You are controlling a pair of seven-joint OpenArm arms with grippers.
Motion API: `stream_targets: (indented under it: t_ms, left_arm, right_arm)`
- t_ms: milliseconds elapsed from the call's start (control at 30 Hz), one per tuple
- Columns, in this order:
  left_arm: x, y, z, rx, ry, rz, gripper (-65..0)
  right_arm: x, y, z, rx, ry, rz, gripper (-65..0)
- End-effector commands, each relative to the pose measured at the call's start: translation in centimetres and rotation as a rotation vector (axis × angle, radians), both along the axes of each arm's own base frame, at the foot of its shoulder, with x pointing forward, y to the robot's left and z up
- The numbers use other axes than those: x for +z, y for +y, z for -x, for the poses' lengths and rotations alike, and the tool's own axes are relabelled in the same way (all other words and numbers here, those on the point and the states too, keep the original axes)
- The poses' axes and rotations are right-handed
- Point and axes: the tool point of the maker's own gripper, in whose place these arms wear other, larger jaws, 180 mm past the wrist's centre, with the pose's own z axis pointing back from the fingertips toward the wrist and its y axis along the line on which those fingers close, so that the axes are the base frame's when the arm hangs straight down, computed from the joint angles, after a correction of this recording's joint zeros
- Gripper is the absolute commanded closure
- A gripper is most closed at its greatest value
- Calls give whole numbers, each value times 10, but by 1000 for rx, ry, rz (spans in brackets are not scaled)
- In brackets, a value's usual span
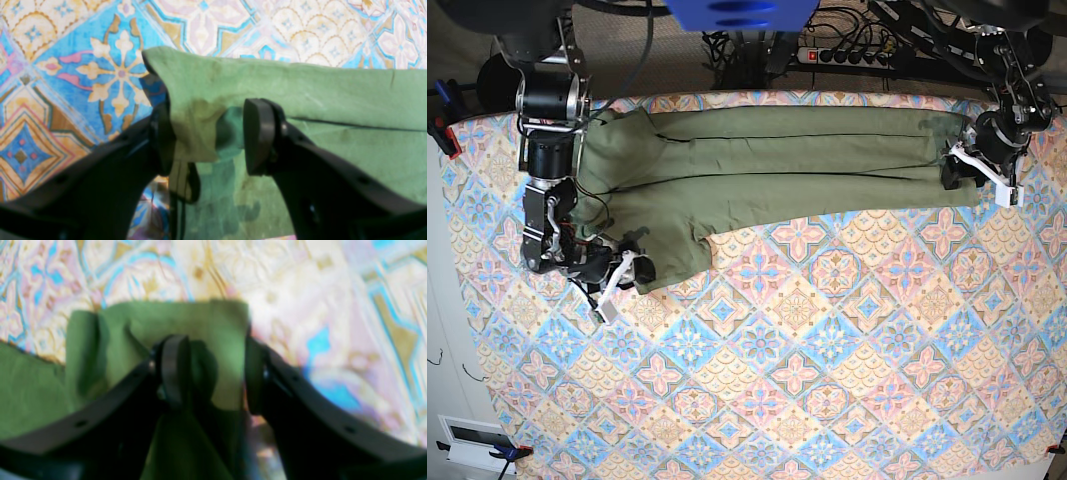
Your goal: Layout the t-shirt on the table in an organized manner, then fold the t-shirt properly
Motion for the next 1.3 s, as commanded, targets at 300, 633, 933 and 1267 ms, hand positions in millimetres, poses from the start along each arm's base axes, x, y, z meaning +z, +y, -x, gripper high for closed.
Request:
stream_targets:
  t_ms: [300, 633, 933, 1267]
  left_arm:
    - [15, 4, -10, -8, -51, -14, -309]
    - [15, 4, -11, -8, -54, -14, -309]
    - [15, 4, -11, -8, -54, -14, -309]
    - [16, 4, -11, -8, -55, -15, -309]
  right_arm:
    - [34, 8, -17, 59, -92, 40, -7]
    - [127, 23, -17, 88, -318, -72, -7]
    - [136, 2, 15, 74, -318, -46, -7]
    - [111, -3, 69, 117, -259, 22, -7]
